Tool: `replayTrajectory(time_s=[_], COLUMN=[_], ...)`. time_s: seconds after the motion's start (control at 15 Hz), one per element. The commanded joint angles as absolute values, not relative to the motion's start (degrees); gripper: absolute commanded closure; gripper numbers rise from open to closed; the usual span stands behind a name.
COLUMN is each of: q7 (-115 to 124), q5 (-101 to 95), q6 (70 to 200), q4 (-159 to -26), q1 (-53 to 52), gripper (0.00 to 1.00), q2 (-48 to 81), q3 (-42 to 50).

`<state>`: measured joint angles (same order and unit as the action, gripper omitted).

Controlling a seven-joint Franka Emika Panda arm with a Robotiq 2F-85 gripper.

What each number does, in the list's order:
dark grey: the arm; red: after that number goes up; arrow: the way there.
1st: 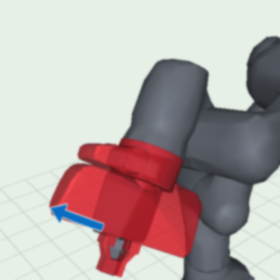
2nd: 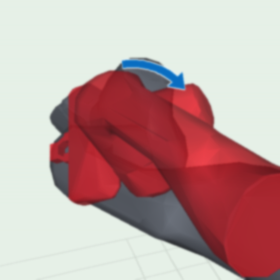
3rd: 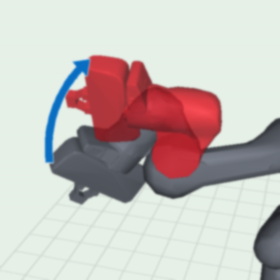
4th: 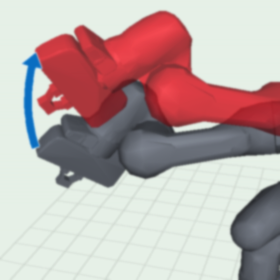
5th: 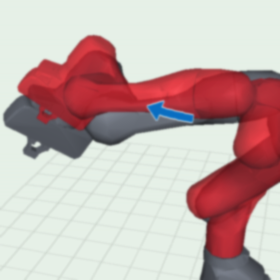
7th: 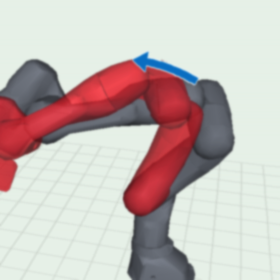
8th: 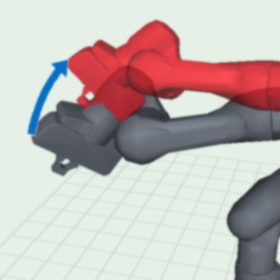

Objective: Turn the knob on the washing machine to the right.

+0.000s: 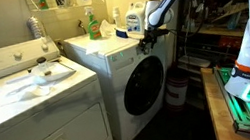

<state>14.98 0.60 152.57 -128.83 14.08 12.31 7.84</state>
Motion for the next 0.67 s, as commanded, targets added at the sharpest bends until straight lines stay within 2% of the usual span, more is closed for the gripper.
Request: replayTrajectory(time_s=[0.0,0.2,0.27,0.47,0.53,0.6], q7=[11.4,9.8,9.5,8.1,7.7,7.2], q5=[3.4,3.9,3.7,3.3,3.1,3.1], q6=[151.8,150.7,150.2,147.9,147.5,147.0], q4=[-126.7,-126.1,-125.9,-125.5,-125.4,-125.3], q1=[13.2,13.3,13.2,13.4,13.5,13.6], gripper=[0.00,0.05,0.15,0.29,0.26,0.28], q2=[14.9,15.3,15.3,15.0,14.9,14.9], q3=[8.8,8.7,8.8,9.0,9.2,9.3])
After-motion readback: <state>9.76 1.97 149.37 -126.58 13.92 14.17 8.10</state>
